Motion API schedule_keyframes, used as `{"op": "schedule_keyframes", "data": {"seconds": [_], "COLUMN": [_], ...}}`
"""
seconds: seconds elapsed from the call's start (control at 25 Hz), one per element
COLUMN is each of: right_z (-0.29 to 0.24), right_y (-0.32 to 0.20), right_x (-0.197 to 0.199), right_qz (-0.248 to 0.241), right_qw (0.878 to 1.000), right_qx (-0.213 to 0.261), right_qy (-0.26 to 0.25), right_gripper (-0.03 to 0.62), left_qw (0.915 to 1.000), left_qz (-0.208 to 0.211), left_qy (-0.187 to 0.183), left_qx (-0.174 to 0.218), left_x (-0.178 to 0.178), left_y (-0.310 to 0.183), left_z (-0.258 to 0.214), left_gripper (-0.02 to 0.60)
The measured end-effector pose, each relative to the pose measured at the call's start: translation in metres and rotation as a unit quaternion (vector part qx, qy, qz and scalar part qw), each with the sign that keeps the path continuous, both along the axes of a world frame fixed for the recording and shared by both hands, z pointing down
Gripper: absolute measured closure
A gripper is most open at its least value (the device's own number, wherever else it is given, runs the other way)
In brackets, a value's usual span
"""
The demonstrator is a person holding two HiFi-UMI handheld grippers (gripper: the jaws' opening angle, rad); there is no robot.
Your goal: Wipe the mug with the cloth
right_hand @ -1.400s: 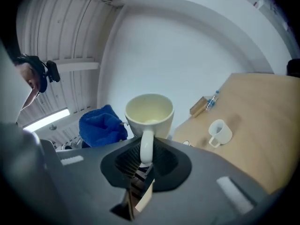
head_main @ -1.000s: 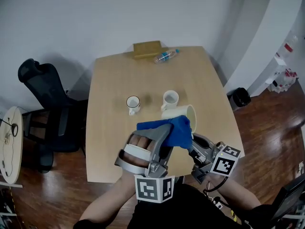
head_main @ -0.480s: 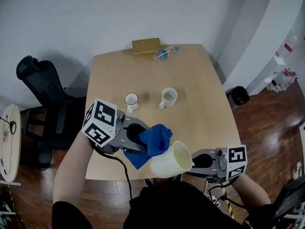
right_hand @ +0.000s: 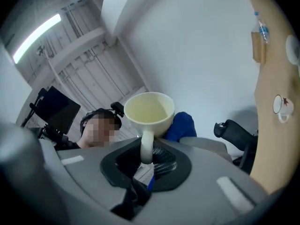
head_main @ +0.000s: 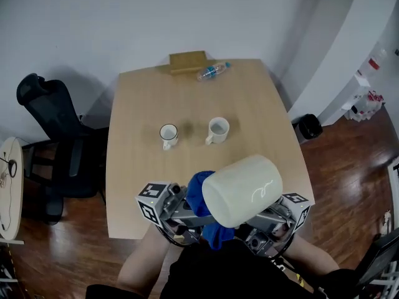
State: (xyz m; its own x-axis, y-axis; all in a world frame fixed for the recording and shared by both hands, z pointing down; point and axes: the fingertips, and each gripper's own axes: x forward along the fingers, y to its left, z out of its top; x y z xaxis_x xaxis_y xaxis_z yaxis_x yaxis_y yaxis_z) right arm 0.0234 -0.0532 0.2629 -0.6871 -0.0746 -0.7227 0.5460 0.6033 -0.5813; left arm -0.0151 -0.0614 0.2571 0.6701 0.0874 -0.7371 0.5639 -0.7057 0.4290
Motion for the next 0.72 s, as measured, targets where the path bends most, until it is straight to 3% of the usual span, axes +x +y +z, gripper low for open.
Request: {"op": "schedule_keyframes", "data": {"seconds": [0.12, 0.2, 0.24, 0.28, 0.32, 0.36, 0.4, 0.48, 0.56, 0.64, 0.68, 0.72], "right_z": [0.003, 0.008, 0.013, 0.019, 0.028, 0.038, 0.05, 0.074, 0.095, 0.11, 0.115, 0.118], "right_y": [-0.013, -0.02, -0.025, -0.032, -0.04, -0.048, -0.055, -0.067, -0.074, -0.079, -0.081, -0.084], "right_x": [0.001, 0.002, 0.004, 0.005, 0.007, 0.008, 0.01, 0.013, 0.014, 0.012, 0.01, 0.008], "right_qz": [0.034, 0.067, 0.09, 0.116, 0.14, 0.16, 0.174, 0.187, 0.19, 0.191, 0.192, 0.194], "right_qw": [0.999, 0.997, 0.993, 0.986, 0.977, 0.967, 0.958, 0.943, 0.931, 0.924, 0.922, 0.919], "right_qx": [-0.004, 0.001, 0.007, 0.013, 0.015, 0.011, -0.001, -0.035, -0.066, -0.089, -0.098, -0.106], "right_qy": [0.008, 0.048, 0.08, 0.119, 0.159, 0.196, 0.227, 0.274, 0.303, 0.318, 0.323, 0.326], "right_gripper": [0.556, 0.557, 0.557, 0.556, 0.556, 0.556, 0.556, 0.556, 0.556, 0.556, 0.556, 0.556], "left_qw": [0.9964, 0.9884, 0.9773, 0.9576, 0.9284, 0.8911, 0.848, 0.7555, 0.6567, 0.5459, 0.4965, 0.4525], "left_qz": [-0.069, -0.131, -0.179, -0.24, -0.306, -0.371, -0.428, -0.505, -0.517, -0.49, -0.481, -0.472], "left_qy": [0.004, -0.055, -0.102, -0.156, -0.21, -0.262, -0.31, -0.394, -0.486, -0.571, -0.59, -0.604], "left_qx": [-0.049, -0.054, -0.047, -0.037, -0.021, 0.003, 0.038, 0.138, 0.255, 0.37, 0.417, 0.455], "left_x": [-0.001, -0.005, -0.012, -0.025, -0.041, -0.058, -0.073, -0.081, -0.065, -0.037, -0.023, -0.011], "left_y": [-0.013, -0.025, -0.034, -0.045, -0.056, -0.066, -0.071, -0.071, -0.062, -0.057, -0.058, -0.06], "left_z": [0.002, 0.012, 0.019, 0.025, 0.028, 0.026, 0.02, 0.004, 0.008, 0.032, 0.044, 0.056], "left_gripper": [0.434, 0.434, 0.434, 0.434, 0.434, 0.434, 0.434, 0.434, 0.434, 0.436, 0.436, 0.436]}}
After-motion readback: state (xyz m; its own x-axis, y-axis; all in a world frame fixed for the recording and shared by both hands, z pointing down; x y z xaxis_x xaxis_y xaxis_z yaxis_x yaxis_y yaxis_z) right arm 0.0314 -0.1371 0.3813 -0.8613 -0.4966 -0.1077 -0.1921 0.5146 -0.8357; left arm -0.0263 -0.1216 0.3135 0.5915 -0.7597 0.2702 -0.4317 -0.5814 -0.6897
